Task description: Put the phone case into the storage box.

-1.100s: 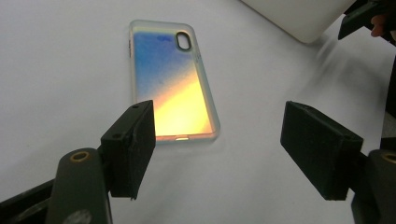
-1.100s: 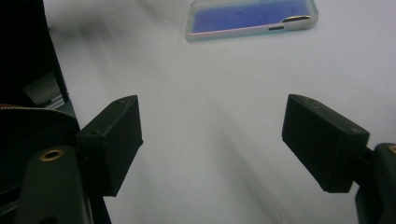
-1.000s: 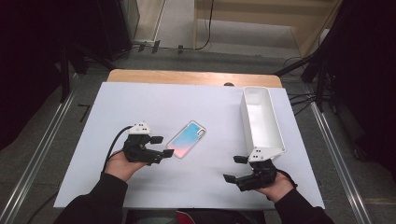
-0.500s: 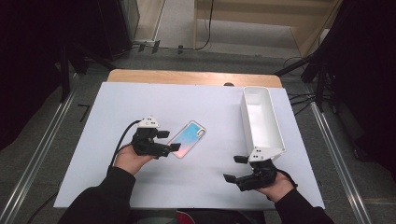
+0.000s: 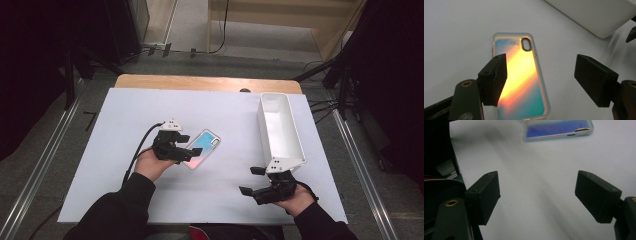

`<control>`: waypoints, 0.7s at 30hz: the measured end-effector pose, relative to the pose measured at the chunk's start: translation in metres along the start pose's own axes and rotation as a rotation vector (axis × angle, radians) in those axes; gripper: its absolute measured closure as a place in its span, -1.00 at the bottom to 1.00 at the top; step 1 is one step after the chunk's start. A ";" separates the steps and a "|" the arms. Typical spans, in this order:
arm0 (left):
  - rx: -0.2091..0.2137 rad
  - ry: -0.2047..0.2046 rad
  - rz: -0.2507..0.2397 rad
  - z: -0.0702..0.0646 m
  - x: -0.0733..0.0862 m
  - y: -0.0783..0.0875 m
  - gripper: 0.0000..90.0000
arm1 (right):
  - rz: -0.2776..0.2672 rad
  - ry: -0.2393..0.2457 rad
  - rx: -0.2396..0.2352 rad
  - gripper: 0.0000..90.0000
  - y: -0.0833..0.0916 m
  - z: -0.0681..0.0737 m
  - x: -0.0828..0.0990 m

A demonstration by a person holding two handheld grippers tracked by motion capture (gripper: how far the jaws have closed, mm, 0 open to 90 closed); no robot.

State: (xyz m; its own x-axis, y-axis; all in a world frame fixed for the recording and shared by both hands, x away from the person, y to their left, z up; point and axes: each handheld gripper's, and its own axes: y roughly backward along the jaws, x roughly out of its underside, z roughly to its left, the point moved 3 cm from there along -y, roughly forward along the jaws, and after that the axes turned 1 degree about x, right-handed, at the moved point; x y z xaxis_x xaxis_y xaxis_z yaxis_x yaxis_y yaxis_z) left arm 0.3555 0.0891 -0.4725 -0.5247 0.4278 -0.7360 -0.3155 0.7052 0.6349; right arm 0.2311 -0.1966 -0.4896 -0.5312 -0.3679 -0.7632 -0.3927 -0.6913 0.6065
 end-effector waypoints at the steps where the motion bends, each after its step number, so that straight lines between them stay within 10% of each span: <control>1: -0.011 -0.003 -0.004 0.000 -0.001 -0.002 -0.42 | 0.000 0.000 -0.001 -0.58 0.000 0.000 0.000; 14: -0.068 0.038 -0.055 0.004 -0.007 -0.022 -0.43 | 0.000 0.002 -0.001 -0.58 0.000 0.000 0.000; 21: -0.087 0.053 -0.049 0.007 -0.005 -0.025 -1.00 | 0.002 0.008 -0.002 -0.58 0.000 0.000 0.000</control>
State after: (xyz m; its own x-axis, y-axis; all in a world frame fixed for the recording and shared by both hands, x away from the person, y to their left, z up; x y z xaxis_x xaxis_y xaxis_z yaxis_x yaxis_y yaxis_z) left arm 0.3717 0.0732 -0.4862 -0.5475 0.3618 -0.7546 -0.4084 0.6715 0.6183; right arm 0.2309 -0.1966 -0.4899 -0.5256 -0.3744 -0.7640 -0.3906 -0.6915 0.6076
